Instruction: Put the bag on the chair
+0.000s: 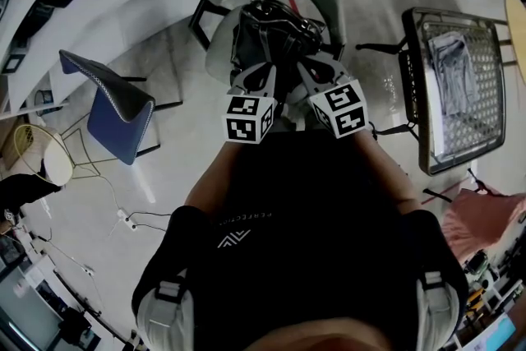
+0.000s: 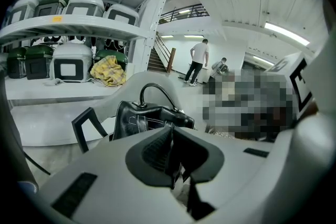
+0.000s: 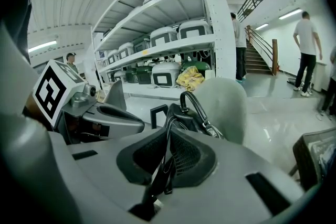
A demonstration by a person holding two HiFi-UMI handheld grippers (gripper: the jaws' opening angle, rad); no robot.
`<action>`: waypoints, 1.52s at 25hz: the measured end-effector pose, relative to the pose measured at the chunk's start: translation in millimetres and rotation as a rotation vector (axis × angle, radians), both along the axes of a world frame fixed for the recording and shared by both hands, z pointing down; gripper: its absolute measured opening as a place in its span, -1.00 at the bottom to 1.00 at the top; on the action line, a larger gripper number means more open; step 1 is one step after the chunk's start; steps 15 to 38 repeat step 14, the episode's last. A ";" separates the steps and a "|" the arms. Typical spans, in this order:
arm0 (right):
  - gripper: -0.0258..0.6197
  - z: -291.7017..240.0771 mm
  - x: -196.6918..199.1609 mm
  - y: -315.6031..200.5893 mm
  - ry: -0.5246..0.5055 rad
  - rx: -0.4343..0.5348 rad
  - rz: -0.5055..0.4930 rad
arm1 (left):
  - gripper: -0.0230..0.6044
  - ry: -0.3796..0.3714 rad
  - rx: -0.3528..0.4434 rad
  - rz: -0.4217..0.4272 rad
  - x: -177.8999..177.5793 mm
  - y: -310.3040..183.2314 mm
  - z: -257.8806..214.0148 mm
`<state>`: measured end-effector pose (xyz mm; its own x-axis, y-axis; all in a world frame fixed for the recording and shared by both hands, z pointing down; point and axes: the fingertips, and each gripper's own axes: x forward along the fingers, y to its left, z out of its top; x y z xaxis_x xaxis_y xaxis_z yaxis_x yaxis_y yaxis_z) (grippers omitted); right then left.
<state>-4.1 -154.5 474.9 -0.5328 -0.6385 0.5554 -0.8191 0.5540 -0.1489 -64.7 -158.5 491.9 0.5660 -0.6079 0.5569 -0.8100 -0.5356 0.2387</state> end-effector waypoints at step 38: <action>-0.77 0.1 3.4 -6.1 -0.039 -0.003 0.012 | -0.85 0.012 -0.035 0.009 7.1 -0.6 6.8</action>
